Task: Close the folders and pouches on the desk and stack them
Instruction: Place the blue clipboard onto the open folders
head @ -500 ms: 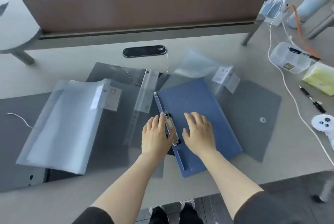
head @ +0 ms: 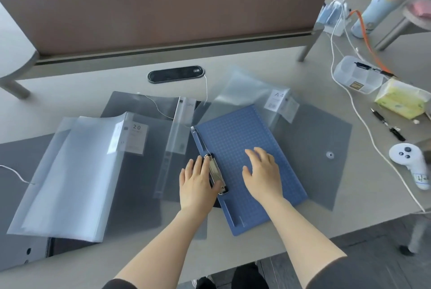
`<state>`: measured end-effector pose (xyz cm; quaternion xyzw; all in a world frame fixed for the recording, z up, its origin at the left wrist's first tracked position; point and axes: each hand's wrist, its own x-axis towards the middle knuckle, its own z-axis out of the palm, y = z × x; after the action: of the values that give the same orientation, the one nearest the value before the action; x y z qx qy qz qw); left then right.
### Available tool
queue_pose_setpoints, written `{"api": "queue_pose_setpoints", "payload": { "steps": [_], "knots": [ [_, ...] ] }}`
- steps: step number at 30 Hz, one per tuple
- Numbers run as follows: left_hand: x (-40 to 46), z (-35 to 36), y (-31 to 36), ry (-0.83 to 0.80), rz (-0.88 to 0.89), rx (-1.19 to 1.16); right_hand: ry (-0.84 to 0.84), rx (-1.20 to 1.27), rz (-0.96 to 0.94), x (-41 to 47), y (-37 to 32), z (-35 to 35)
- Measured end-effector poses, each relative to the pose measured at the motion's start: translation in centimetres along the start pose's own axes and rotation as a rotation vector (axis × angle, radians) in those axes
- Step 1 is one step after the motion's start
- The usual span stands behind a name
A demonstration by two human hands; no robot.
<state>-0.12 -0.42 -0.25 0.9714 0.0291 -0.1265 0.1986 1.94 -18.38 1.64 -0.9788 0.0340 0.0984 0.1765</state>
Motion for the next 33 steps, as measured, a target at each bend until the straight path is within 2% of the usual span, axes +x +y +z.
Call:
{"api": "queue_pose_setpoints", "payload": {
  "steps": [5, 8, 16, 21, 28, 33],
  "knots": [
    [0.1, -0.3, 0.5, -0.018, -0.04, -0.02, 0.077, 0.024, 0.196, 2.4, 2.5, -2.1],
    [0.3, -0.4, 1.0, -0.01, -0.085, -0.052, 0.012, 0.112, 0.287, 3.7, 3.7, -2.9],
    [0.9, 0.2, 3.4, 0.054, -0.216, -0.163, -0.114, 0.593, 0.416, 6.0, 6.3, -4.8],
    [1.4, -0.2, 5.3, 0.061, -0.274, -0.22, -0.154, 0.763, 0.446, 6.9, 8.5, -5.2],
    [1.9, -0.2, 7.7, 0.07, -0.269, -0.337, -0.025, 0.951, 0.419, 6.3, 12.4, -6.9],
    [2.4, 0.3, 8.7, 0.014, -0.163, -0.213, 0.087, 1.007, 0.484, 6.4, 15.8, -8.8]
  ]
}}
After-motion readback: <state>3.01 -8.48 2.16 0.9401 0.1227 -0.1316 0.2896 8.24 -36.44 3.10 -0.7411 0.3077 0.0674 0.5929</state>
